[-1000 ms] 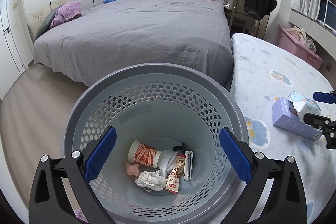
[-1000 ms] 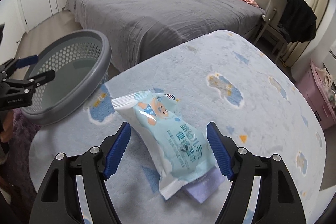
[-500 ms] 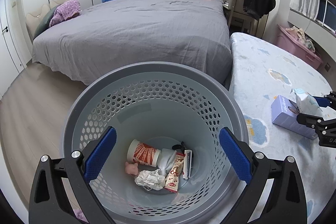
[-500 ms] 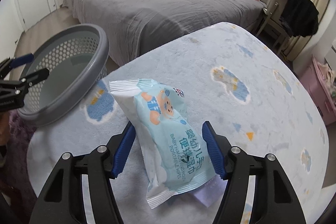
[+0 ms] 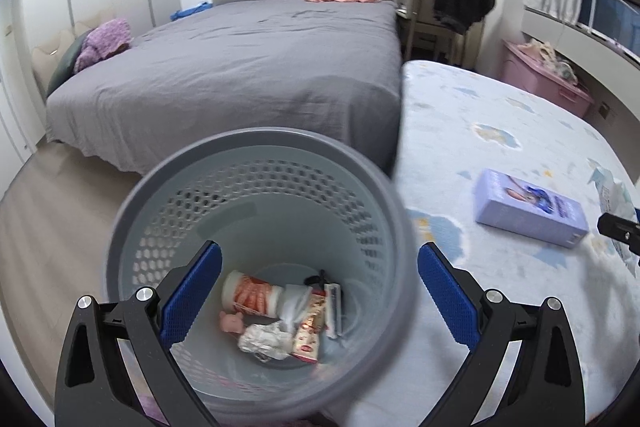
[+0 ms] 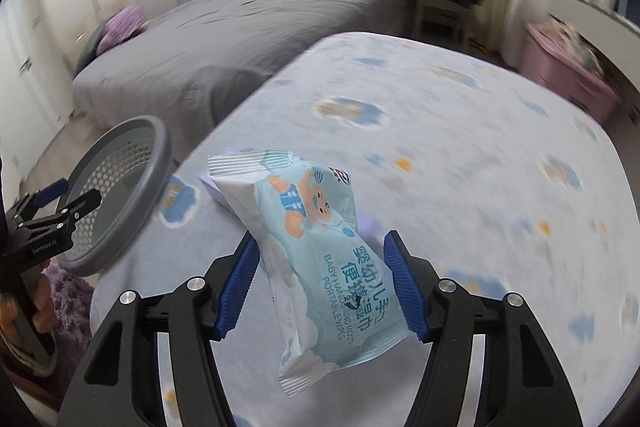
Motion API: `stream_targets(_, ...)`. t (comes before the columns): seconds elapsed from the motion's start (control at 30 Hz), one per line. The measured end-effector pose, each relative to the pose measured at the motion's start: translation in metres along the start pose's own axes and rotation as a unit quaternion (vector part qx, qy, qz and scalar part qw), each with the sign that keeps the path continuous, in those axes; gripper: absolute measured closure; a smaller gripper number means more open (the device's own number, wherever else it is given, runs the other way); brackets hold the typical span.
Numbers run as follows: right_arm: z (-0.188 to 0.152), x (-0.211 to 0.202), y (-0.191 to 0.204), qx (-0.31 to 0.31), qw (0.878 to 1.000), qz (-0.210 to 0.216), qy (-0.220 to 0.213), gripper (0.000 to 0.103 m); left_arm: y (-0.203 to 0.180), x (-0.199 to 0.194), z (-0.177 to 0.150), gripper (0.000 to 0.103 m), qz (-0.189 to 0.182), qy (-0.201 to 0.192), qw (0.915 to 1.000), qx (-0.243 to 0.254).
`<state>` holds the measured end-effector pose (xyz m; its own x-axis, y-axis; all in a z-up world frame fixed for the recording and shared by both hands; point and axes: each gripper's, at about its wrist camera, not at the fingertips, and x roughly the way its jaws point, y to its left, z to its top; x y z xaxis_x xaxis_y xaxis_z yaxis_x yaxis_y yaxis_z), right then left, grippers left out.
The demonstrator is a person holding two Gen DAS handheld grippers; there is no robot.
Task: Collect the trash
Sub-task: 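Move the open left tool toward the purple Zootopia box while the right tool holds the wipes, then grasp the purple box lengthwise with the left tool and lift it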
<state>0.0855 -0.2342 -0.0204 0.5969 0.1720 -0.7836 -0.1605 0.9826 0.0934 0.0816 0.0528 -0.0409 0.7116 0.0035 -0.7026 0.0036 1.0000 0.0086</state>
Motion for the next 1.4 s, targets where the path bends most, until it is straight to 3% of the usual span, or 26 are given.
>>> stream_targets(0.33, -0.057, -0.030, -0.050, 0.079, 0.997, -0.007, -0.010, 0.041, -0.063, 0.002, 0.005, 0.007, -0.044, 0.014, 0.9983, 0.036)
stream_targets(0.53, -0.068, -0.036, -0.068, 0.103, 0.994, 0.006, -0.025, 0.041, -0.109, 0.008, 0.015, 0.006, -0.060, 0.017, 0.9963, 0.059)
stream_targets(1.1, -0.067, -0.053, -0.073, 0.107, 0.991, 0.059, -0.054, 0.041, -0.134, 0.086, 0.083, 0.006, -0.024, 0.031, 0.9918, 0.121)
stream_targets(1.27, -0.063, -0.049, -0.071, 0.104, 0.991, 0.065, -0.054, 0.041, -0.143, 0.111, 0.095, 0.006, -0.018, 0.045, 0.9849, 0.166)
stream_targets(1.4, -0.061, -0.049, -0.071, 0.105, 0.991, 0.068, -0.056, 0.041, -0.148, 0.123, 0.094, 0.006, -0.024, 0.069, 0.9744, 0.213)
